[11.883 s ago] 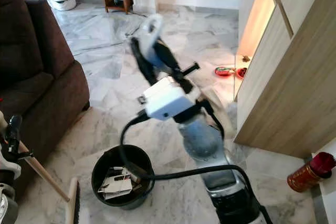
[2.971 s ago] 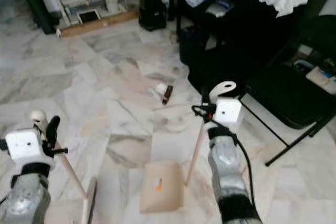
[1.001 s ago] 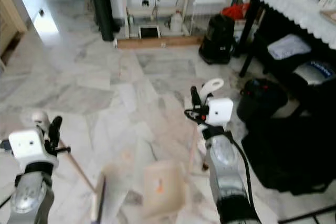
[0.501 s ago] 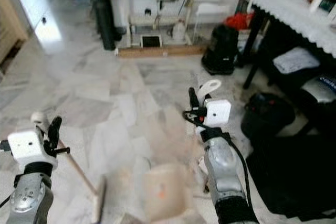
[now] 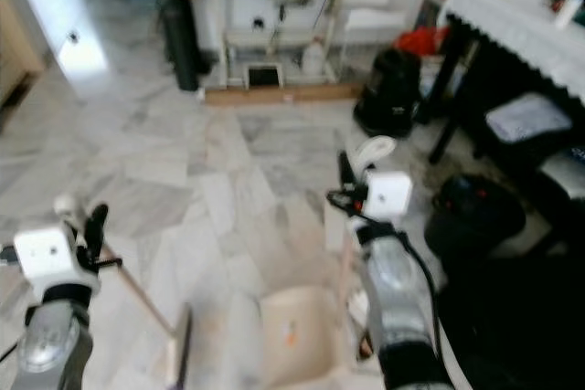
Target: Sweep floor
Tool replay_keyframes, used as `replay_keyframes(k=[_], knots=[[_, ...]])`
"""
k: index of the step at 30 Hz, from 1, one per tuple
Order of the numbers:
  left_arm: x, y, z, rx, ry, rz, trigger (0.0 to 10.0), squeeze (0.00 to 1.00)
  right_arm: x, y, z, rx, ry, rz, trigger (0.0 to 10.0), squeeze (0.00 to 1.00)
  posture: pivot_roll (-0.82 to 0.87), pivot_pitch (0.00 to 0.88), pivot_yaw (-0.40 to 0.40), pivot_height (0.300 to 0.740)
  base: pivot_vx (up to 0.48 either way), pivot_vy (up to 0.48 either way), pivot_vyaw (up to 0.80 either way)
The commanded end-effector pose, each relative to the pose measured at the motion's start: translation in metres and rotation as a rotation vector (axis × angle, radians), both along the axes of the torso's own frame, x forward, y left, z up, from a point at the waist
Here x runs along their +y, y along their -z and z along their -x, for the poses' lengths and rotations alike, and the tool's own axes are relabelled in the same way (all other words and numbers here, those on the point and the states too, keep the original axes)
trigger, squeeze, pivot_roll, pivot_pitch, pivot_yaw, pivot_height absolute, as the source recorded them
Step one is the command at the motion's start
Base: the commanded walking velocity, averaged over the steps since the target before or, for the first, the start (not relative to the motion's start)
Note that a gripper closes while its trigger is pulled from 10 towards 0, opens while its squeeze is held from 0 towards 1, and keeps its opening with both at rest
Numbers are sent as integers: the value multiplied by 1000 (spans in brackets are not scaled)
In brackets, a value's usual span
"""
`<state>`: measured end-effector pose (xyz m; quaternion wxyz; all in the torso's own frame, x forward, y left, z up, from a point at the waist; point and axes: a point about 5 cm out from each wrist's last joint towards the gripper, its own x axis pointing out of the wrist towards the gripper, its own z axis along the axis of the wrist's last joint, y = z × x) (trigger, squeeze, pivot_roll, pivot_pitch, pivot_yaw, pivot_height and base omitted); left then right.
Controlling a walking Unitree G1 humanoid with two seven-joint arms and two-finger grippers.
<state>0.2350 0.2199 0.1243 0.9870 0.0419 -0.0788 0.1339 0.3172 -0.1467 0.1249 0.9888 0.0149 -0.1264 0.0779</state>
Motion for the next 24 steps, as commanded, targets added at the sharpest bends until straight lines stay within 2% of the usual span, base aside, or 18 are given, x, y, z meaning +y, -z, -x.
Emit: replay_keyframes(k=[1,13,16,24], knots=[[-2,-8,-1,-43,8,1,10000,0,-6,-8,-1,-33,17,9,10000,0,-19,56,23,740,398,0,0],[0,-9,-1,-49,8,2,10000,0,-4,-7,-2,-29,19,1,10000,0,-18,56,26,740,396,0,0],[-1,-10,-1,-54,15,7,10000,0,-5,-7,-2,-24,24,0,10000,0,-18,56,26,740,102,0,0],[-3,-9,-2,-56,29,16,10000,0,-8,-4,-3,-4,39,15,10000,0,-19,58,26,740,0,0,-800]])
